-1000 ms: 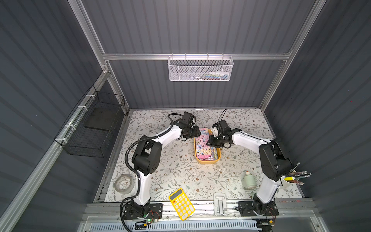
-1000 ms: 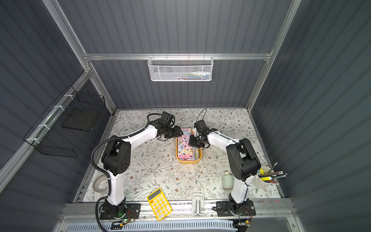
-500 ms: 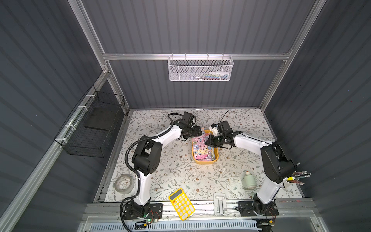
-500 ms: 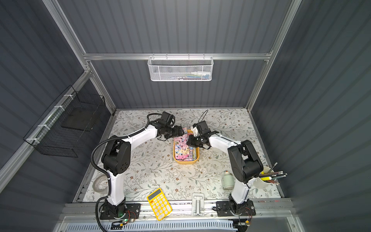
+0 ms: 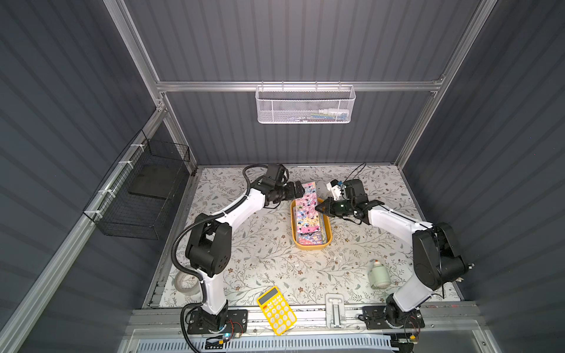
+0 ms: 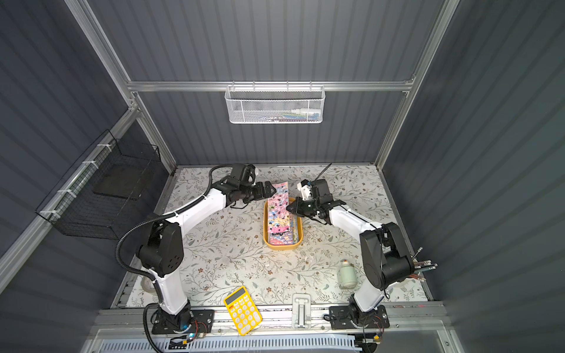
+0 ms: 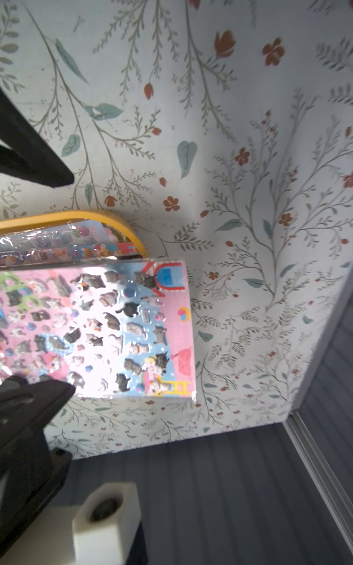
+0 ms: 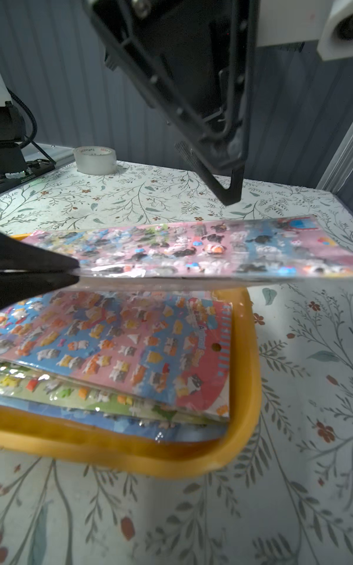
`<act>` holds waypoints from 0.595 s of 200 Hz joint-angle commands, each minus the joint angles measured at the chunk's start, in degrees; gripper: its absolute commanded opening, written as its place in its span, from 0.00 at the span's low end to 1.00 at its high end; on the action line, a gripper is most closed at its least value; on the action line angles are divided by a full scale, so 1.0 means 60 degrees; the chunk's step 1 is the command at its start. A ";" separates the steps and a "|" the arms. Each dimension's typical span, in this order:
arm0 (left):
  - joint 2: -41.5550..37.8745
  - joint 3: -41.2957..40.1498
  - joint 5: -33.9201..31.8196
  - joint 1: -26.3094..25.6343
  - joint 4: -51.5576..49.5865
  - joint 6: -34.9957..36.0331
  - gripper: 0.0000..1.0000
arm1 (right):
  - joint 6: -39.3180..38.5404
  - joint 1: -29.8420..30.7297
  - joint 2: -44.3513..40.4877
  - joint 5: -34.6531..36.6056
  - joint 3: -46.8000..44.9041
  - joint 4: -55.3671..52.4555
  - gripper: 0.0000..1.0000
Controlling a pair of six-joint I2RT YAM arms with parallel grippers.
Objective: Take the stickers out of the storage box
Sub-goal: Pick up the sticker from the storage box.
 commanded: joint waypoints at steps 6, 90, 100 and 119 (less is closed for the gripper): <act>-0.0236 -0.0192 0.0932 0.0196 0.0498 -0.0125 1.00 | 0.0150 -0.0083 -0.0120 -0.0580 -0.0062 0.0293 0.00; 0.0223 -0.0469 0.2240 0.0215 0.1274 -0.0463 0.59 | 0.1162 -0.0346 0.0151 -0.1559 -0.0333 0.1410 0.00; 0.0301 -0.0408 0.2279 0.0215 0.1304 -0.0524 0.51 | 0.1162 -0.0362 0.0161 -0.1575 -0.0355 0.1412 0.00; 0.0511 -0.0201 0.2557 0.0215 0.1181 -0.0587 0.39 | 0.1149 -0.0361 0.0171 -0.1574 -0.0392 0.1426 0.00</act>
